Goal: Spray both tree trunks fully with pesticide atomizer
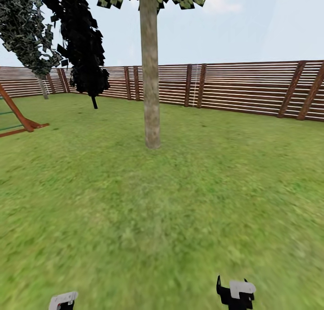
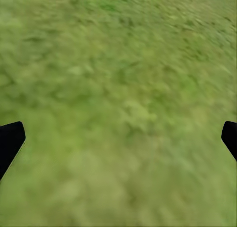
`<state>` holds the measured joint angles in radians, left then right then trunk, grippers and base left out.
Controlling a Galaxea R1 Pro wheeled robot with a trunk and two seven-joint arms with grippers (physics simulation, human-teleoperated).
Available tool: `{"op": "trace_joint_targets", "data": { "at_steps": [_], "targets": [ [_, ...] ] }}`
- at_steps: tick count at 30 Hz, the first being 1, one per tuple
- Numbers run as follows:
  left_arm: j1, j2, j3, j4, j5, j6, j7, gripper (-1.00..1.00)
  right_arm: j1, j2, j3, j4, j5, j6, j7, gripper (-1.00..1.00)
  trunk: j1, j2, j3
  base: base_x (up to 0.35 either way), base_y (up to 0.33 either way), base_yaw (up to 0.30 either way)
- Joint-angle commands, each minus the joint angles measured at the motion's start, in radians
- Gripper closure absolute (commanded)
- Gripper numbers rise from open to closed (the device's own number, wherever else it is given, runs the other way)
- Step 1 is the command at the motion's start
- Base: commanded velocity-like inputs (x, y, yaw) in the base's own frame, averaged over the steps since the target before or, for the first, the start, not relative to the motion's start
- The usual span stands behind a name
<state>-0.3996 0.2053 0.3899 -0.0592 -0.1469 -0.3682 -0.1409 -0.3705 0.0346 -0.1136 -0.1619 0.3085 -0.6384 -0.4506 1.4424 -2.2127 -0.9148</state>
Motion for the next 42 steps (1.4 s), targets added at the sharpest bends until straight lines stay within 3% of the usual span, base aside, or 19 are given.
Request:
{"op": "trace_joint_targets", "data": {
  "at_steps": [1, 42],
  "targets": [
    [-0.001, 0.0, 0.009, 0.001, -0.01, -0.003, -0.003, 1.0, -0.001, 0.001, -0.008, 0.001, 0.011, -0.002, -0.003, -1.0, 0.0, 0.0, -0.001, 0.338, 0.0, 0.0],
    [-0.001, -0.001, 0.009, 0.001, -0.01, -0.004, -0.003, 1.0, -0.001, 0.001, -0.008, 0.001, 0.01, -0.001, -0.003, -1.0, 0.0, 0.0, -0.001, 0.338, 0.0, 0.0]
  ]
}}
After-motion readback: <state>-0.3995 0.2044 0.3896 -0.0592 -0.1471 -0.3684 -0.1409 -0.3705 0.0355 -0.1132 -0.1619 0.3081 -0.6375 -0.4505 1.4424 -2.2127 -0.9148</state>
